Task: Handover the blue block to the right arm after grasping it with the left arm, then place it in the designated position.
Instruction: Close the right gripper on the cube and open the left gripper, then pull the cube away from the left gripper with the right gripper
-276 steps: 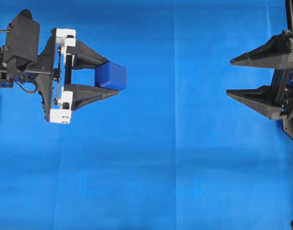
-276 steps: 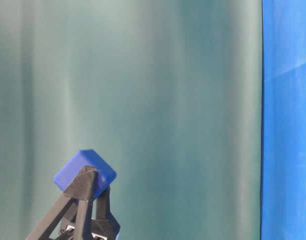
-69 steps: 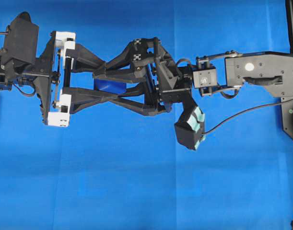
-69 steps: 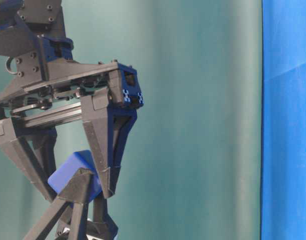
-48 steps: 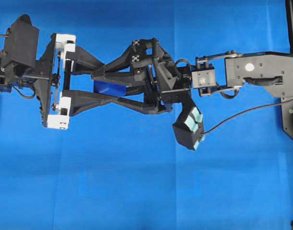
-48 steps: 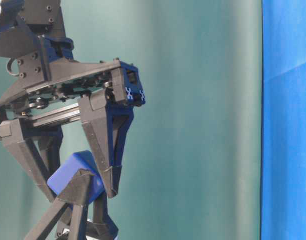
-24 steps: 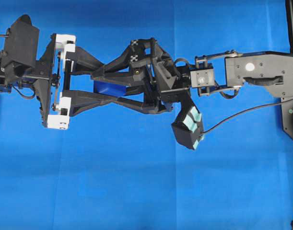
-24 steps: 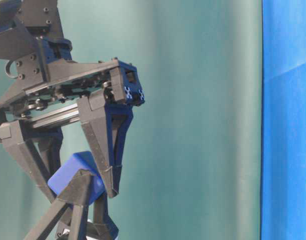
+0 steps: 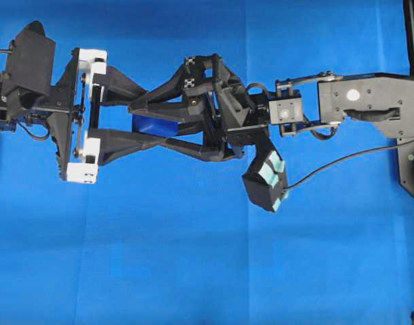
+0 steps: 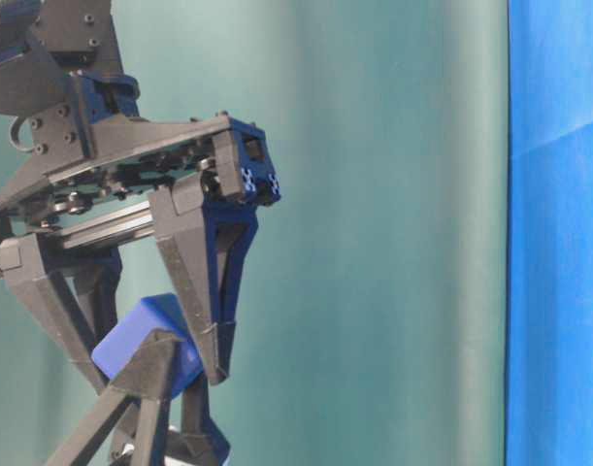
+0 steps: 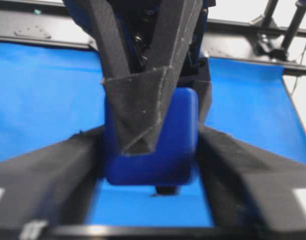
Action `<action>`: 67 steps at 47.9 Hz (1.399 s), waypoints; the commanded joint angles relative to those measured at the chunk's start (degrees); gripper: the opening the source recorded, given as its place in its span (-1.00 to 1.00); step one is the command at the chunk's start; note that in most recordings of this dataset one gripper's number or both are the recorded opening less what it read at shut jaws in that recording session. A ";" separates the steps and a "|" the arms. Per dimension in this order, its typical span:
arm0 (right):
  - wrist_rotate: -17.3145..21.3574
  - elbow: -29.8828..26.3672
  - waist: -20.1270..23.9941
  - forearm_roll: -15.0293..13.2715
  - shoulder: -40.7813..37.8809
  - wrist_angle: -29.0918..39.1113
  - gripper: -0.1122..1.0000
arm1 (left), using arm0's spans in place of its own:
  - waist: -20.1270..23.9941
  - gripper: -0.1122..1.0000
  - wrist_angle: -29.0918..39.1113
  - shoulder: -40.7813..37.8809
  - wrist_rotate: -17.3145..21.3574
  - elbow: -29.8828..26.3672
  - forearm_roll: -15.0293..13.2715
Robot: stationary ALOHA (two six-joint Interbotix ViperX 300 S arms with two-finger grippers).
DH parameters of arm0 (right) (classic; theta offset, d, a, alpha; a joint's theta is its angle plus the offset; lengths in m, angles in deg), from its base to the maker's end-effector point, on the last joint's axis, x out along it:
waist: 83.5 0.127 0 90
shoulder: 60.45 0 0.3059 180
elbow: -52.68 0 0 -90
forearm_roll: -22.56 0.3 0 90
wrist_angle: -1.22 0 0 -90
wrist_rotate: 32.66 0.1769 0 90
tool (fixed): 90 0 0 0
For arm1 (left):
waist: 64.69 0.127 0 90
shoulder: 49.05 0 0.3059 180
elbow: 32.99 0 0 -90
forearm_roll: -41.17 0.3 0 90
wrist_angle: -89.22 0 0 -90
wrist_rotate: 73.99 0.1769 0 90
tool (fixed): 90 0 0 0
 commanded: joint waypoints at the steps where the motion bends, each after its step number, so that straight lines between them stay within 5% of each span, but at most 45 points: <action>1: 0.18 -1.49 -0.18 0.26 0.88 -0.09 0.15 | -0.70 0.46 -0.26 0.62 0.00 -1.05 0.18; 7: 0.18 -1.32 -0.09 0.35 1.05 -0.18 0.15 | -0.70 0.86 -0.44 0.79 0.18 -0.88 0.18; 25: 0.18 1.67 0.97 0.35 5.01 2.72 0.14 | -0.70 0.84 -0.26 1.67 0.09 -0.26 0.09; 45: 0.18 14.33 2.02 0.35 19.69 4.13 0.06 | -0.62 0.84 0.00 4.75 0.09 1.93 0.09; 67: 0.18 19.34 4.83 0.53 29.27 13.54 0.04 | -0.62 0.84 0.97 4.92 0.09 2.02 0.09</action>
